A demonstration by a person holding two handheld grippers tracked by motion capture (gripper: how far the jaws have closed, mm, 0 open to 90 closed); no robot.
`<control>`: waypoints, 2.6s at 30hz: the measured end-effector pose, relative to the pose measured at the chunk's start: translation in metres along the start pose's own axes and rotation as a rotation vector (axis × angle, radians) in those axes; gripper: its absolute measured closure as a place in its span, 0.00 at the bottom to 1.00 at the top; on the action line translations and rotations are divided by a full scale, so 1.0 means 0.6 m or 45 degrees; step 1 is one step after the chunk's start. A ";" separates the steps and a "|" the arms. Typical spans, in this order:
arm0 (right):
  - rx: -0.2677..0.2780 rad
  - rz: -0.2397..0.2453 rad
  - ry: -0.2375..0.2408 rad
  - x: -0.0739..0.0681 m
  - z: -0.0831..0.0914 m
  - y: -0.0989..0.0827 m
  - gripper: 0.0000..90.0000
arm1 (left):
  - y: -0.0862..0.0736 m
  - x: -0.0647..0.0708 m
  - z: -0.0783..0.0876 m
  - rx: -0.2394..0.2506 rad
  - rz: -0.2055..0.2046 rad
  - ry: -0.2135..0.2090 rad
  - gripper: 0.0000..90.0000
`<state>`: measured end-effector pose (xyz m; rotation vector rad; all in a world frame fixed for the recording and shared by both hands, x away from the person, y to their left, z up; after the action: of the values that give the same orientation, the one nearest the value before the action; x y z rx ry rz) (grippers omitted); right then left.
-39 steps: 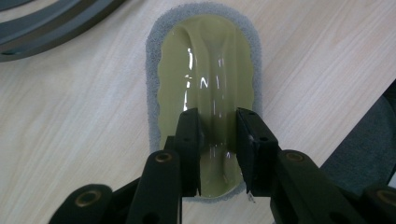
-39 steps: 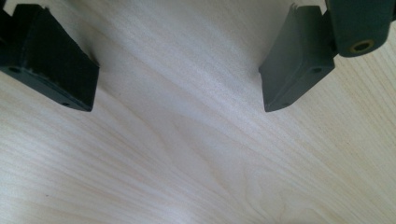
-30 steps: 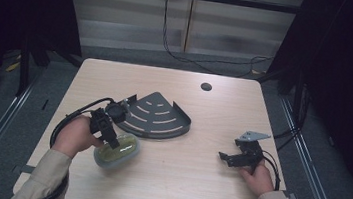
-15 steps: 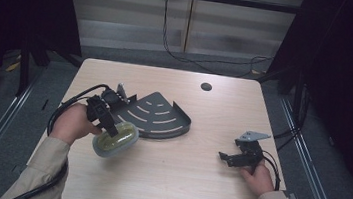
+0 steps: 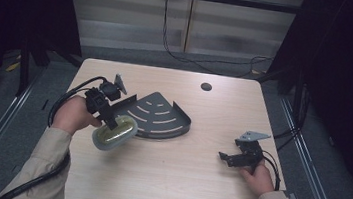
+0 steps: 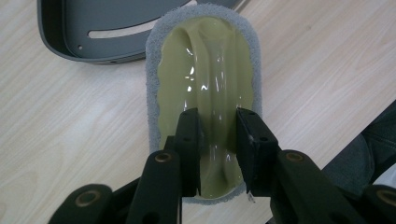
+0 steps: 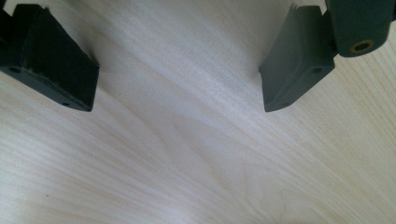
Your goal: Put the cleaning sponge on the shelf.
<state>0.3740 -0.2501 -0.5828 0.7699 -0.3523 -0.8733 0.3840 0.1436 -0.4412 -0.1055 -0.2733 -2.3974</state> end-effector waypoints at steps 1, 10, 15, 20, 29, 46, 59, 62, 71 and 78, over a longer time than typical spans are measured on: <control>-0.001 -0.002 0.000 0.000 0.000 0.000 0.12 | 0.003 -0.004 0.002 0.003 0.010 -0.001 0.80; -0.001 -0.002 0.000 0.000 0.000 0.000 0.12 | 0.019 -0.020 0.012 0.026 0.042 0.006 0.80; -0.001 -0.002 0.000 0.000 0.000 0.000 0.12 | 0.029 -0.026 0.015 0.032 0.048 0.021 0.79; 0.000 0.000 0.000 0.000 0.000 0.000 0.12 | 0.041 -0.033 0.018 0.039 0.061 0.028 0.80; -0.002 0.000 0.000 0.000 0.000 0.000 0.12 | 0.058 -0.043 0.018 0.053 0.067 0.031 0.80; -0.001 -0.002 0.000 0.000 0.000 0.000 0.12 | 0.085 -0.062 0.011 0.068 0.082 0.037 0.80; 0.000 -0.001 0.000 0.000 0.000 0.000 0.12 | 0.113 -0.080 -0.005 0.068 0.095 0.053 0.79; 0.000 -0.001 0.000 0.000 0.000 0.000 0.12 | 0.117 -0.084 -0.008 0.069 0.104 0.061 0.79; -0.001 -0.001 0.000 0.000 0.000 0.000 0.12 | 0.129 -0.092 -0.012 0.074 0.112 0.064 0.79; 0.000 0.001 0.000 0.000 0.000 0.000 0.12 | 0.136 -0.097 -0.017 0.074 0.111 0.079 0.79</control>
<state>0.3740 -0.2502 -0.5828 0.7695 -0.3526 -0.8730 0.4816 0.1201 -0.4464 -0.0157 -0.3025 -2.2999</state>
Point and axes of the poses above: each handheld gripper's, and its own axes: z roughly backward along the jaws, y roughly out of its top, x roughly to its right, the point moved 10 cm from there along -z, roughly forward along the jaws, and after that the axes turned 1 degree about x, right-handed, at the moved point
